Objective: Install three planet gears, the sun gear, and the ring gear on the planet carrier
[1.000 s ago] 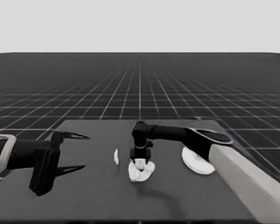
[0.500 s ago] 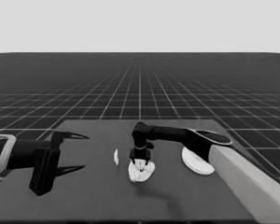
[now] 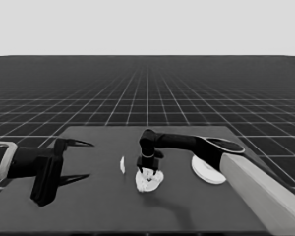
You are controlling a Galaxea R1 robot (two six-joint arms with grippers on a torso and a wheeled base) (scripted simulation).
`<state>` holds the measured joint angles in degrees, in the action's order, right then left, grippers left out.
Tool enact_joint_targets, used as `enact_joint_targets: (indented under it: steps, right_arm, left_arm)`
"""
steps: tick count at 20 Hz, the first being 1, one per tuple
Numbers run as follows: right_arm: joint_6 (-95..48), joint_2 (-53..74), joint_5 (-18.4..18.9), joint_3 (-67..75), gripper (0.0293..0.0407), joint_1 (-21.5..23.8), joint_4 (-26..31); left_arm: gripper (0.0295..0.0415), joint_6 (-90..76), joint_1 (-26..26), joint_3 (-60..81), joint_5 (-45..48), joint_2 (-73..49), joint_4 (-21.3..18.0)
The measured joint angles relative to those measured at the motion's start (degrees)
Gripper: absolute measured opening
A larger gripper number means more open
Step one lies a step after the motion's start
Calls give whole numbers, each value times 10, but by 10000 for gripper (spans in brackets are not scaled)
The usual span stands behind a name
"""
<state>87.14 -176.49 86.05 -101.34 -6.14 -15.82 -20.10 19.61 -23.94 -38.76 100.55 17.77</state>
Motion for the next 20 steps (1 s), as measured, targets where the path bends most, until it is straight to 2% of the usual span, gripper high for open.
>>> enact_joint_targets:
  steps: [20]
  right_arm:
    - [120, 0, 0, 0, 309, 0, 0]
  left_arm:
    - [385, 0, 0, 0, 0, 0, 0]
